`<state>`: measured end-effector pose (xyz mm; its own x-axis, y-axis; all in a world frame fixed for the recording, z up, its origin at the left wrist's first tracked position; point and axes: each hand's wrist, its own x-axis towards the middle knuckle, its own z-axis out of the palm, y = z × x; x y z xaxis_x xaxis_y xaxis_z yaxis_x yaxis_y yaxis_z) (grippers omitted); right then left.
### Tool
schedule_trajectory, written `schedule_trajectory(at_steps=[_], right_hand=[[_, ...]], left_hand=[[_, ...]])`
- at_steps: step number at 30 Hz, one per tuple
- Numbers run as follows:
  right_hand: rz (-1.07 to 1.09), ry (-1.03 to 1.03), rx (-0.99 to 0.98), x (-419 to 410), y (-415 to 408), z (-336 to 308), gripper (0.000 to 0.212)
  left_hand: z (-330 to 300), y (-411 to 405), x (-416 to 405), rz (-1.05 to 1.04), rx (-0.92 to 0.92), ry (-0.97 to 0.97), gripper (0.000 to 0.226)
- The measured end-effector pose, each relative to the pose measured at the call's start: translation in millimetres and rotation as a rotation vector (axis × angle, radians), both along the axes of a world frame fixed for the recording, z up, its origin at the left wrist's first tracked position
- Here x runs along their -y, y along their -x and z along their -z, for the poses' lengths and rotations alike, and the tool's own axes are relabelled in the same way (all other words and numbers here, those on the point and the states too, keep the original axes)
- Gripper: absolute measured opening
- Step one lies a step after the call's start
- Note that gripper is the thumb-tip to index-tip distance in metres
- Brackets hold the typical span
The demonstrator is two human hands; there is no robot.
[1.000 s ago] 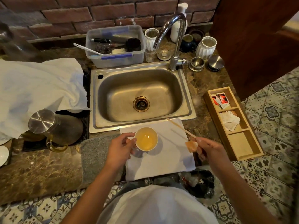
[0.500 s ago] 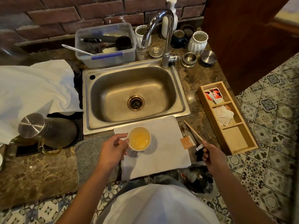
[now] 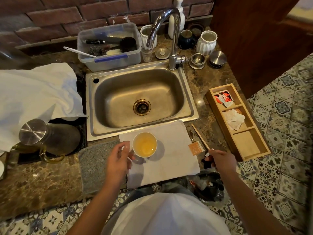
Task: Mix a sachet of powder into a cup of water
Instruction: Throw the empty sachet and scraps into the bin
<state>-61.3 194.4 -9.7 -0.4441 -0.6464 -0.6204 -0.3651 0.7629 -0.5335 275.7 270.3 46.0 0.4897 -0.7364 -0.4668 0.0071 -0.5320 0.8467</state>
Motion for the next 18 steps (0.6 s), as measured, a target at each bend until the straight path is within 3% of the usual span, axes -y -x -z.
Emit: schedule_trajectory(at_steps=[7,11,18], right_hand=[[-0.305,0.045,-0.247,-1,17,-4,0.023],[-0.355,0.061,-0.273,-3,20,-3,0.019],[-0.411,0.07,-0.332,-6,33,5,0.039]], left_hand=[[13,28,-24,0.061,-0.015,-0.209,0.026],[30,53,-33,0.206,0.03,-0.222,0.028],[32,117,2,0.514,0.115,-0.154,0.013]])
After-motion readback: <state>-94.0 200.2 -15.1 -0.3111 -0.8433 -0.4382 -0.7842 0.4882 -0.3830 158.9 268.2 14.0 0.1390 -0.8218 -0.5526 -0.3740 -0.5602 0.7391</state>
